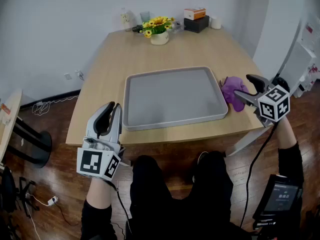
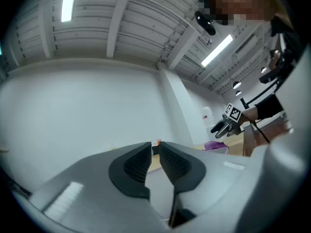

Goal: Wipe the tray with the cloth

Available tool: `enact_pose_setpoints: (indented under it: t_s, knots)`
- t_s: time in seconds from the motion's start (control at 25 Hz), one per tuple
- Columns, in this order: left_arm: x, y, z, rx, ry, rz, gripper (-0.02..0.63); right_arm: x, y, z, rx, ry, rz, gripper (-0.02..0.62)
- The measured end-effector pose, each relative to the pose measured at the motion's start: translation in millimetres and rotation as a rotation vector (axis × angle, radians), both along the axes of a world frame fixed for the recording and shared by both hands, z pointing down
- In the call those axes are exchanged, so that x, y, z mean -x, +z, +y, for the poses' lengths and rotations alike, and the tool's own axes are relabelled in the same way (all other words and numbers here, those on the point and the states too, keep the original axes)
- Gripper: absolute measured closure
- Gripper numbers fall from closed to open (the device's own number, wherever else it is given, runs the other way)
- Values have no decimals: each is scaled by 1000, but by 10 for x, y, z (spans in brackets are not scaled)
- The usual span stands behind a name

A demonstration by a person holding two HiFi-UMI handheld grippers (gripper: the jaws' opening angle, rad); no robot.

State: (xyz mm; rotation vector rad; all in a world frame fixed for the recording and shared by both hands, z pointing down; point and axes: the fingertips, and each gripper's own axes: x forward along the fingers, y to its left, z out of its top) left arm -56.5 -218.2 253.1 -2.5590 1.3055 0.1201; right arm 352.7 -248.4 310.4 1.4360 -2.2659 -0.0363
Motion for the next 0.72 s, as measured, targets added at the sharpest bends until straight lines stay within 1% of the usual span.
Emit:
enact_pose_setpoints:
  t_s: [0.12, 0.24, 0.28, 0.32, 0.36, 0.4, 0.44, 0.48, 0.56, 0.6, 0.68, 0.72]
  knots:
    - [13, 74, -17, 40, 18, -11, 574, -150, 386, -165, 199, -11, 16, 229]
    - [-24, 206, -67, 98, 35, -70, 572, -284, 763, -260, 341, -7, 101, 237]
    - [-33, 264, -103, 128, 36, -99, 569, -312, 860, -261, 369, -10, 131, 294]
    - [-36, 330, -151, 165, 40, -130, 542, -328, 913, -248, 383, -12, 148, 425]
    - [-31, 402, -210, 210, 52, -158, 467, -339, 911, -234, 384, -5, 151, 482]
    - [-14, 480, -278, 263, 70, -182, 373, -343, 853, -230, 372, 12, 139, 494]
    - [13, 567, -353, 322, 91, -202, 306, -326, 744, -245, 344, 29, 112, 496]
    - [43, 662, -425, 386, 112, -223, 277, -277, 598, -279, 307, 37, 76, 496]
    - [62, 865, -502, 503, 162, -281, 273, -89, 287, -374, 230, 15, 10, 495]
    - [35, 965, -489, 549, 194, -328, 273, 30, 154, -423, 202, -9, -8, 495]
    - [-54, 1126, -412, 610, 253, -422, 273, 282, -25, -528, 173, -60, -14, 495]
    - [-87, 1178, -388, 629, 276, -443, 279, 412, -50, -603, 172, -83, -6, 494]
